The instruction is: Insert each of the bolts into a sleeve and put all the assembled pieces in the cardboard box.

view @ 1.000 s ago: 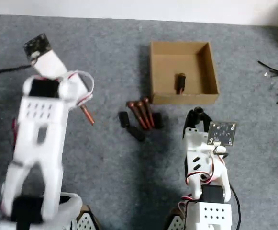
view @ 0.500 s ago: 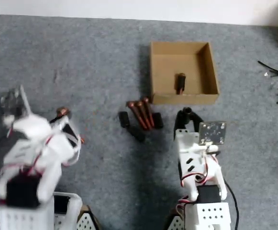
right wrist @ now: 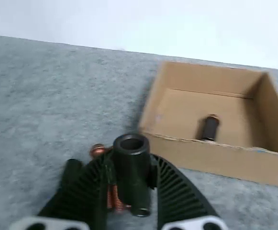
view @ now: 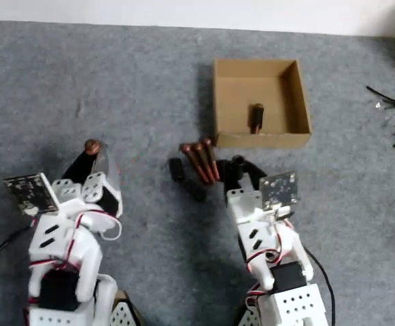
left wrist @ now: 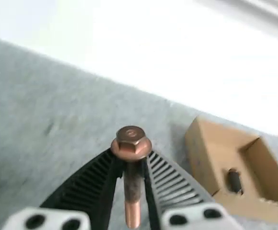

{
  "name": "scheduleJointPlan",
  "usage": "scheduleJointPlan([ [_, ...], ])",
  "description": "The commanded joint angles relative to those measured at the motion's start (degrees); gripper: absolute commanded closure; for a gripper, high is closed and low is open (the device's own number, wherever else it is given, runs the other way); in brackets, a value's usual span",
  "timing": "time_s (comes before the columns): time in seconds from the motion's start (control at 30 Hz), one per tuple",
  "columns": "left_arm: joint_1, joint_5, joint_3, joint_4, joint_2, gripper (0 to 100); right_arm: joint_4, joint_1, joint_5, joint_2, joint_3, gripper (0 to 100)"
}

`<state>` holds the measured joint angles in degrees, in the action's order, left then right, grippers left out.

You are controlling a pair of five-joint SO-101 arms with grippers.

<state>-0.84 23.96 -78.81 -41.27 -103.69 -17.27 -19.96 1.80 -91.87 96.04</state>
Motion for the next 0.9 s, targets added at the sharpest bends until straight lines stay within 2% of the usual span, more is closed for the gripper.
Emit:
scheduleJointPlan([
  [0.0,5.4,-0.4,-1.7,11.2,-0.7,100,0.2,-3.7,0.7,-1.0,4.4,99.4],
  [0.1,11.5,-0.4,-4.4,17.8,-0.7,100,0.2,-6.2,0.9,-1.0,4.4,99.4],
  [0.23,16.9,0.1,-6.4,23.0,-0.7,100,0.3,-10.3,8.5,-1.0,4.4,99.4],
  [0.4,23.0,6.7,-6.1,23.2,-0.7,100,1.3,-13.5,11.8,-1.0,4.5,99.4],
  [0.57,28.1,7.6,-7.0,23.1,-0.7,100,7.8,-13.2,11.9,-1.0,5.1,99.4],
  [0.87,29.1,7.4,-8.9,23.1,-0.7,99,7.7,-13.4,12.0,-1.0,6.1,99.4],
])
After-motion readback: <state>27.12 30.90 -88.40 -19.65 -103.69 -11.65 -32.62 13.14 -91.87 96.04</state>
